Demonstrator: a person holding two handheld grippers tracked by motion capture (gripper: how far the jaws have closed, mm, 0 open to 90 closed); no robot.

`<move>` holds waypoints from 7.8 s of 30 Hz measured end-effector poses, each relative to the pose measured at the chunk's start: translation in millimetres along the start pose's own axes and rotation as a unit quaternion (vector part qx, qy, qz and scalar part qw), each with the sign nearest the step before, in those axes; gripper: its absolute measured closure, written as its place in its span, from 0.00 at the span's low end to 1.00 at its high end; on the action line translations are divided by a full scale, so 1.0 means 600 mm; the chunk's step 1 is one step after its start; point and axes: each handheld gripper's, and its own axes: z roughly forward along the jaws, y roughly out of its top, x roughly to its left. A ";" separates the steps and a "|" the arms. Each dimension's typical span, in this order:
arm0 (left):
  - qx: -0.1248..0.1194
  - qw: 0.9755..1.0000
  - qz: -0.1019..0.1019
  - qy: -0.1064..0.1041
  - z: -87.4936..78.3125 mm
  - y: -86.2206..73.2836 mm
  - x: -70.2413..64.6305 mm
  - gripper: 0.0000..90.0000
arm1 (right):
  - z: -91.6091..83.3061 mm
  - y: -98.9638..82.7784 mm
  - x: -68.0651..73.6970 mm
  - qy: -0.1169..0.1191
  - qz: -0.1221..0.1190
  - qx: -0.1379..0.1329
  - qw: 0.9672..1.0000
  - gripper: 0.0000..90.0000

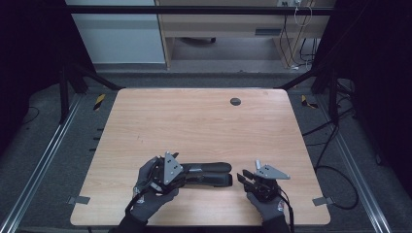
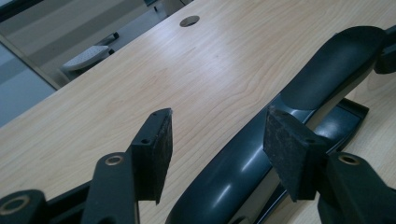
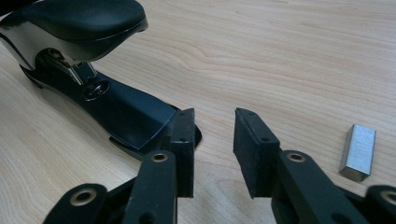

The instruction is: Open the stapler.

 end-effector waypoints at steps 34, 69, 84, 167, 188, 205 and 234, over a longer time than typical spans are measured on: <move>0.038 0.990 0.132 -0.016 0.022 0.045 -0.083 0.41 | -0.006 -0.005 0.014 0.009 -0.006 -0.002 1.000 0.94; 0.079 0.972 0.222 0.003 0.085 0.057 -0.135 0.45 | 0.003 -0.008 0.023 0.017 -0.011 0.001 1.000 1.00; 0.092 0.964 0.250 0.024 0.107 0.058 -0.144 0.52 | 0.015 -0.011 0.029 0.022 -0.006 0.005 1.000 1.00; 0.024 0.987 0.155 0.023 0.063 0.081 -0.086 0.56 | 0.053 -0.010 0.052 0.044 0.013 0.019 0.999 1.00; -0.004 0.990 0.139 0.034 0.039 0.078 -0.063 0.59 | 0.053 -0.010 0.052 0.045 0.015 0.020 0.999 1.00; -0.021 0.992 0.116 0.043 0.012 0.076 -0.034 0.61 | 0.052 -0.009 0.051 0.044 0.016 0.023 0.999 1.00; -0.063 0.996 0.049 0.047 -0.023 0.057 0.008 0.63 | 0.053 -0.009 0.050 0.047 0.018 0.022 0.998 1.00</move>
